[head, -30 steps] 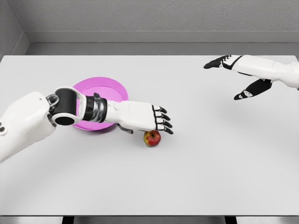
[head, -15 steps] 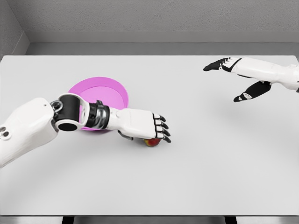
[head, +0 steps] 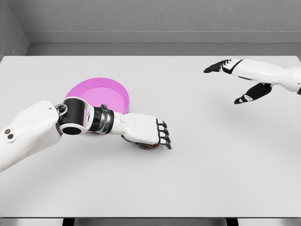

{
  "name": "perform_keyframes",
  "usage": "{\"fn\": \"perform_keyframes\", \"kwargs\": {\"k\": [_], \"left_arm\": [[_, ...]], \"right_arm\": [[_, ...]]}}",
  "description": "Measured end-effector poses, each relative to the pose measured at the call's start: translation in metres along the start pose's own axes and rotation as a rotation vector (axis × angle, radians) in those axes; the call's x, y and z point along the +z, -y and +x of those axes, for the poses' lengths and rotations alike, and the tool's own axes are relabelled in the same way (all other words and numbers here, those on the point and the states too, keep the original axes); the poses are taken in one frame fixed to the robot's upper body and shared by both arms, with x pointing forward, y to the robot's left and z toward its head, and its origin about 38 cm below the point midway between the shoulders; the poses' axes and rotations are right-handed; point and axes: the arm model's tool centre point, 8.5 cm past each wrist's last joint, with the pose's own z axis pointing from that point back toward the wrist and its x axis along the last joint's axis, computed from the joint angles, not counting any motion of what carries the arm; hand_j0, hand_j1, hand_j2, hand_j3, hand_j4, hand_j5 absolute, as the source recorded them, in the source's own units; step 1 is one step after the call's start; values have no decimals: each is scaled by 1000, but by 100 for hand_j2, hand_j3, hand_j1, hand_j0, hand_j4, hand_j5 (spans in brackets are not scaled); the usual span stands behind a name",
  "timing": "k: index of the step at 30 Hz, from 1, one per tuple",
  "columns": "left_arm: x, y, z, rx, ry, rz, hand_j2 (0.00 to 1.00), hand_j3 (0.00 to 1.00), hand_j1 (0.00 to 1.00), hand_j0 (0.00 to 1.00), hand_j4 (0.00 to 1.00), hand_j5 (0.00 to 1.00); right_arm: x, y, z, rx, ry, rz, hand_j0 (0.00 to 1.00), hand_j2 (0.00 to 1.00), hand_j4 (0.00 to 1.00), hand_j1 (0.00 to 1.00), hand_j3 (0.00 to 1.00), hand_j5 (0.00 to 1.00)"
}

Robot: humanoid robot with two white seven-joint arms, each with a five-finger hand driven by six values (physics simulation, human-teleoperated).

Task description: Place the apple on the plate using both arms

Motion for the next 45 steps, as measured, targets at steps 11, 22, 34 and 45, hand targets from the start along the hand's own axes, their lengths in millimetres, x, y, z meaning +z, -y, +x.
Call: {"fn": "perform_keyframes", "kwargs": {"k": [11,22,34,45], "left_arm": [[0,6,-6,16,-16,-15,89,89,89,89,89,89],[-6,6,-3,15,-2,-18,75,75,75,75,75,75],[-9,6,-1,12,7,-34,51,51,51,51,51,51],[-8,4,-2,9,5,-34,48,48,48,48,48,48]], "right_arm": [[-1,0,0,1,1,1,100,100,100,100,100,100],[-1,-1,0,3,-1,2,100,100,100,100,100,100],[-2,-3,0,2,0,12,100,100,100,100,100,100],[-2,-4,0,2,0,13,100,100,100,100,100,100]]}}
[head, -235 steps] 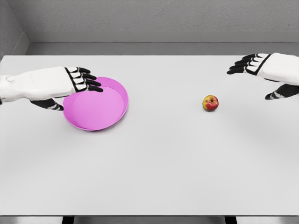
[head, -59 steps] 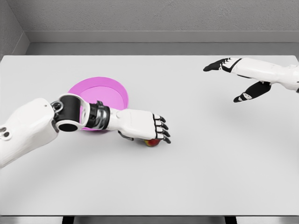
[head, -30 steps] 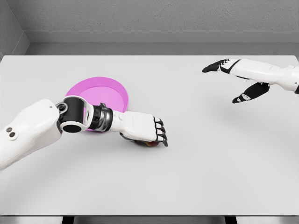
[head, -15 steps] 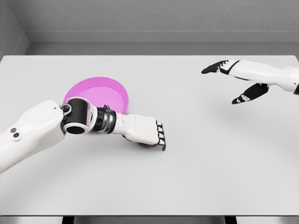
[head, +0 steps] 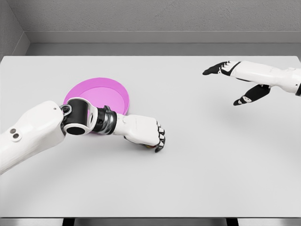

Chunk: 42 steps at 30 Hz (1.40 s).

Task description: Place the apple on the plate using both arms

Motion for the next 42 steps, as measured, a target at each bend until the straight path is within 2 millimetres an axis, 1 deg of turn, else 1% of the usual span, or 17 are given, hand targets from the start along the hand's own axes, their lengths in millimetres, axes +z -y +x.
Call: {"fn": "perform_keyframes", "kwargs": {"k": [4,7,9,12,14,17,18,19,20,21,28,30,33,36,37,39,42], "left_arm": [[8,-10,-8,-22,-21,7,48,48,48,48,48,48],[26,-12,-19,-21,-64,13,48,48,48,48,48,48],[51,-13,-33,-15,-127,28,48,48,48,48,48,48],[103,-12,-55,7,-248,48,48,48,48,48,48,48],[132,-9,-65,16,-315,48,48,48,48,48,48,48],[152,7,-75,57,-371,29,48,48,48,48,48,48],[154,11,-77,67,-381,22,52,52,52,52,52,52],[157,13,-79,74,-389,18,58,58,58,58,58,58],[158,15,-80,81,-393,16,81,81,81,81,81,81],[158,17,-81,88,-394,17,99,99,99,99,99,99],[160,19,-84,128,-393,44,100,100,100,100,100,100],[166,18,-90,172,-399,81,100,100,100,100,100,100],[195,41,-112,361,-462,182,100,100,100,100,100,100],[230,85,-135,560,-576,240,100,100,100,100,100,100],[236,98,-138,607,-604,247,100,100,100,100,100,100],[247,113,-142,664,-642,260,100,100,100,100,100,100],[255,123,-144,703,-670,274,100,100,100,100,100,100]], "right_arm": [[0,1,0,1,0,-1,100,100,100,100,100,100],[0,1,0,1,1,-1,100,100,100,100,100,100],[0,1,0,1,1,-1,100,100,100,100,100,100],[0,1,0,1,1,-1,100,100,100,100,100,100],[-1,1,0,1,2,-1,100,100,100,100,100,100],[-1,0,0,0,3,-2,100,100,100,100,100,100],[-1,0,0,0,3,-2,100,100,100,100,100,100],[-1,0,0,0,3,-2,100,100,100,100,100,100],[-1,0,0,0,3,-2,100,100,100,100,100,100],[-1,0,0,0,3,-2,100,100,100,100,100,100],[-1,0,0,1,3,-2,100,100,100,100,100,100],[-1,0,0,0,3,-2,100,100,100,100,100,100],[-1,0,0,1,3,-2,100,100,100,100,100,100],[-1,0,0,0,3,-2,100,100,100,100,100,100],[-1,0,0,0,3,-2,100,100,100,100,100,100],[-1,1,0,1,2,-1,100,100,100,100,100,100],[-1,2,1,3,2,-3,100,100,100,100,100,100]]}}
